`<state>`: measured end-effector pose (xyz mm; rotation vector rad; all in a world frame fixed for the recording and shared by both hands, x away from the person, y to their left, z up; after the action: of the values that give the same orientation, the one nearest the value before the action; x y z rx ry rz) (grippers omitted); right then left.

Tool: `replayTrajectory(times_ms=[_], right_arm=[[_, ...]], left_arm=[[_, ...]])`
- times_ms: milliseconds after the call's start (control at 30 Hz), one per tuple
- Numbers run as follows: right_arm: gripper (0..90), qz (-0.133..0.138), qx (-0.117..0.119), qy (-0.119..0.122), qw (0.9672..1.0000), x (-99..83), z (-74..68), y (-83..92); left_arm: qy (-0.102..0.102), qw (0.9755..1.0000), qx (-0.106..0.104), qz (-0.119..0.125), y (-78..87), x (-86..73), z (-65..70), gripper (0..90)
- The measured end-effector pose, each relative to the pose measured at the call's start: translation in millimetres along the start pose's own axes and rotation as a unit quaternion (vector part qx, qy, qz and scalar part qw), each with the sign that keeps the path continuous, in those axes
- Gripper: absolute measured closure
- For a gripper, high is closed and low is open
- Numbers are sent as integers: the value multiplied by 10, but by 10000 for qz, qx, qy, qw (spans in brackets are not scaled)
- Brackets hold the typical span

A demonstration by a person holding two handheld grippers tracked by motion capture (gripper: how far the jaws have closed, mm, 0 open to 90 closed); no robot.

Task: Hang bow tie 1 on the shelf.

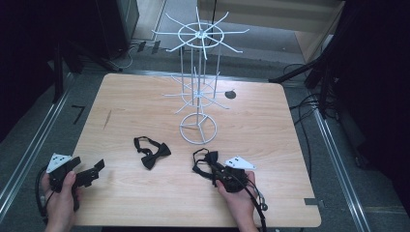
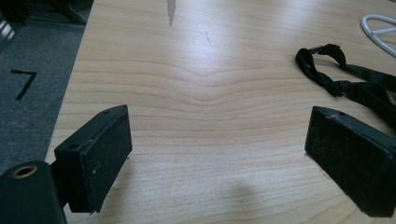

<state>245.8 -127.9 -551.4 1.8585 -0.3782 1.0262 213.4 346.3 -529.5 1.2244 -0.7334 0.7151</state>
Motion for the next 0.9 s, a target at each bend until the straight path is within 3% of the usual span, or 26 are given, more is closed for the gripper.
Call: replayTrajectory(times_ms=[200, 433, 900], right_arm=[[779, 321, -125, 121, 9993, 18, -12, 58], [779, 765, -206, 54, 9968, 116, 47, 219], [779, 1296, -367, 127, 9908, 359, 135, 517]], left_arm=[[-8, 10000, -37, 11, -5, 7, -12, 76], [-24, 10000, -79, 6, -5, 8, -11, 76], [-32, 9999, -90, 36, -5, 9, -11, 76]])
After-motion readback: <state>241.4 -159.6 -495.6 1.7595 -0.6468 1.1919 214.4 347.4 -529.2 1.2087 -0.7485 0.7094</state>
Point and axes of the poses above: each handheld gripper's, and its own axes: y roughly backward along the jaws, x roughly out of its top, z roughly to its right, the point moved 1 cm from there along -y, roughly forward along the jaws
